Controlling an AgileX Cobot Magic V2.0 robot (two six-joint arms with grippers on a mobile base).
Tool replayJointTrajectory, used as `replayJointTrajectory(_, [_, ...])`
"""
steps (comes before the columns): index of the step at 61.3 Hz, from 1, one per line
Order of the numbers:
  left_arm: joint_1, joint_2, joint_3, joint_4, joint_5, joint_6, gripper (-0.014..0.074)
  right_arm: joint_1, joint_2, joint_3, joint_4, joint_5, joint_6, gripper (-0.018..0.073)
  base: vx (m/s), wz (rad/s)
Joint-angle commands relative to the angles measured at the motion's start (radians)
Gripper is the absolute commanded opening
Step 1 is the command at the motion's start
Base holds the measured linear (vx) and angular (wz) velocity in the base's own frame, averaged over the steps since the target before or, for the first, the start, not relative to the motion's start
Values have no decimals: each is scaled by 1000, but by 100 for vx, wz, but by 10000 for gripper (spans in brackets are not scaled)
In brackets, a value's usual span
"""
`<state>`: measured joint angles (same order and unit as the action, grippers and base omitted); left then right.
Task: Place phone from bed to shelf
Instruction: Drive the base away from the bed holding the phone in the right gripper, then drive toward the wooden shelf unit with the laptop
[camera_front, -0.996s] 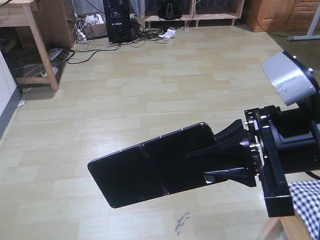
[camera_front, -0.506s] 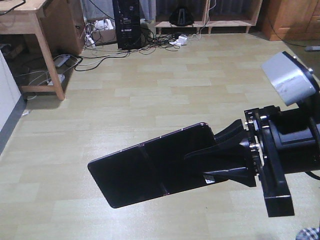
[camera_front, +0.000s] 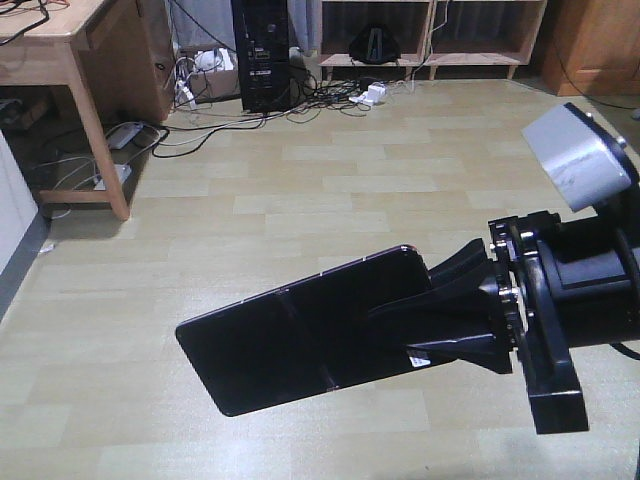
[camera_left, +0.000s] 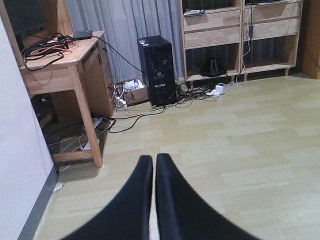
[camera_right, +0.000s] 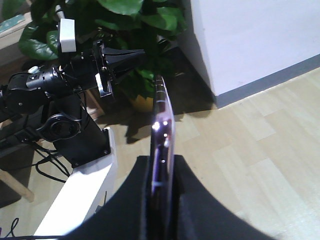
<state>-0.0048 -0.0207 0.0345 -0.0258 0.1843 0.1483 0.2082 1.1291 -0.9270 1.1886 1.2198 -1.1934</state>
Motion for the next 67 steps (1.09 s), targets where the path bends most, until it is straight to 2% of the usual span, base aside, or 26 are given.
replayJointTrajectory(1, [-7, -4, -23, -9, -73, -6, 1, -1, -21, -29, 85, 66, -11, -2, 28, -3])
replayJointTrajectory(67, [-7, -4, -23, -9, -73, -6, 1, -1, -21, -29, 85, 67, -11, -2, 27, -6])
